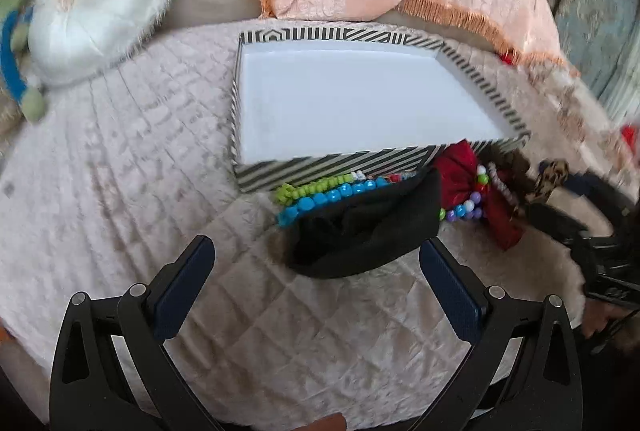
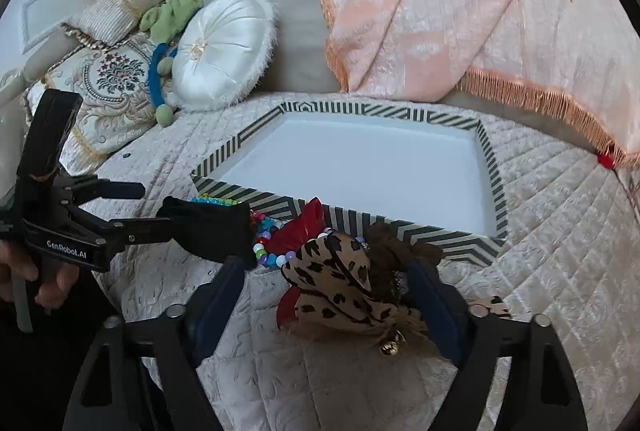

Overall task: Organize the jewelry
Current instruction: 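Grasp the black velvet pouch with the left tool while the right tool grasps the leopard bow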

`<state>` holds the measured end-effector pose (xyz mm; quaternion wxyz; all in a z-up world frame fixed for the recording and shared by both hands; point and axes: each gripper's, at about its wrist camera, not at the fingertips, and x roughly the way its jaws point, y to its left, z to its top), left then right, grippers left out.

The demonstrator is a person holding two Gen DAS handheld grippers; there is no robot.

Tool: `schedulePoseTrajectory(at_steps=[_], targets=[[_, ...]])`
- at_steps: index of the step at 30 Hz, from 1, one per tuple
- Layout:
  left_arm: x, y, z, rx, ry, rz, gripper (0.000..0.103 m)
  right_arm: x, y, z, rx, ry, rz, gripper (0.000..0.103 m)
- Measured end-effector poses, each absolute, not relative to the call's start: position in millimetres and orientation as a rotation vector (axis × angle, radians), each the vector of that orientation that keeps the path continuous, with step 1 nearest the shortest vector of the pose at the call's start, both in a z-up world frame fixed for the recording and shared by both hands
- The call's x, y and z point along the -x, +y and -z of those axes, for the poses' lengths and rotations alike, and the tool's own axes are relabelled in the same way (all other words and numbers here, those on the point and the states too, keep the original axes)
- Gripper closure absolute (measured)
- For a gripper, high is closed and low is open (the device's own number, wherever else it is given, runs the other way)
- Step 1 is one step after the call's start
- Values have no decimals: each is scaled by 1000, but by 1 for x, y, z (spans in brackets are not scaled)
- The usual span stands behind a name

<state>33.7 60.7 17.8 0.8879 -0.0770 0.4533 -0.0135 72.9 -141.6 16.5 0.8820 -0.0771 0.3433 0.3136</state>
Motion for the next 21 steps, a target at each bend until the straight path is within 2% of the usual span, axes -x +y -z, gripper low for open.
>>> schedulePoseTrajectory(at_steps=[2,4,5,6,10,11,14,18,21], targets=[[-36,62,-7,217,957,54,1,-75,-133,-15,185,718,-652,47],[-39,63,-2,264,959,72,1,-75,-131,-12,201,733,-638,68],[-39,64,-1,282,945,72,1,-77,-132,-10,198,754,-620,82],[-39,65,-2,295,932,74,1,-77,-136,-9,186,768,-598,90],[-35,65,-10,335,895,123,14,-70,-156,-16,128,748,-563,93],[-34,63,-11,328,895,138,23,-68,-159,-17,118,746,-561,93],[-33,57,-11,301,898,159,36,-64,-171,-17,88,753,-540,93],[-33,55,-10,291,894,158,62,-63,-178,-17,71,761,-531,93],[-29,52,-12,274,888,184,74,-62,-179,-18,49,761,-533,93]])
